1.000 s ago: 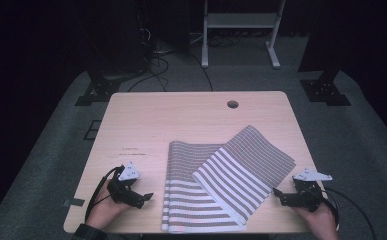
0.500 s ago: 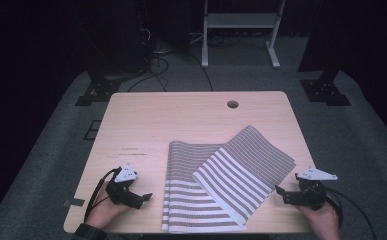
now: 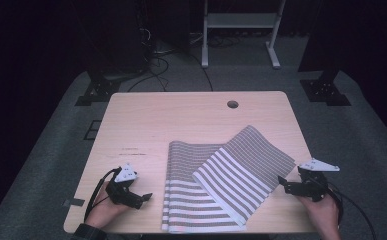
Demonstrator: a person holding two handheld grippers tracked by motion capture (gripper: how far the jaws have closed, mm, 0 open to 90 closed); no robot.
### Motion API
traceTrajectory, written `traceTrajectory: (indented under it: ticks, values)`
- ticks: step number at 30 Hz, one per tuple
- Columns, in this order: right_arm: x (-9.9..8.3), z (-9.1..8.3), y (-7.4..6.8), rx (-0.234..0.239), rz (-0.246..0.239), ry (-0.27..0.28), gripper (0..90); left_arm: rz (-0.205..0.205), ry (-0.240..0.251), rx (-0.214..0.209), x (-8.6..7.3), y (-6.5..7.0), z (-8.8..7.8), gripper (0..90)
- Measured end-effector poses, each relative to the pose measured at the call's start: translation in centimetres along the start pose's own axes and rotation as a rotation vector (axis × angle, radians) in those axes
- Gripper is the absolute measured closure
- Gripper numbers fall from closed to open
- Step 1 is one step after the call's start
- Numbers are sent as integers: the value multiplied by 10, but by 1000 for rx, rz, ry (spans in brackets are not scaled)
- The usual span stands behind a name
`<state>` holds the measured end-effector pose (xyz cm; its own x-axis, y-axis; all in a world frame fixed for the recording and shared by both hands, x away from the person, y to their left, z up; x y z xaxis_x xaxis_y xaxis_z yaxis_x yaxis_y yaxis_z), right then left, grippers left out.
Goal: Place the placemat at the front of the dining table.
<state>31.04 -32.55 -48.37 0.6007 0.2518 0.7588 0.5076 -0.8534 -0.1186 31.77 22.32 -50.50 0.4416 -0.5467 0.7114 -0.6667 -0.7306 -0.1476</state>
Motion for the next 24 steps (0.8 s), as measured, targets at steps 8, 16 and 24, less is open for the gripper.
traceTrajectory:
  ticks: [8, 16, 24]
  values:
    - [9, 5, 6, -19, 19, -16, 233, 0, 0, 0, 0, 0, 0, 0]
    - [13, 11, 19, -30, 57, -8, 323, -1, 0, 0, 0, 0, 0, 0]
    - [18, 17, 33, -39, 95, -9, 415, -1, 0, 0, 0, 0, 0, 0]
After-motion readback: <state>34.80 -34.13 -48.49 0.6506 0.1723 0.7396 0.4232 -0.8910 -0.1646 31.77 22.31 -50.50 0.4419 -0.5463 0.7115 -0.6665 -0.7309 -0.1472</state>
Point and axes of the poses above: each handheld gripper's, and its own axes: z roughly forward along the jaws, x roughly out of its top, y roughly to its right, the point moved 3 cm from there along z, roughly forward along the jaws, and after that the axes turned 11 degrees about x, right-handed, at the moved point
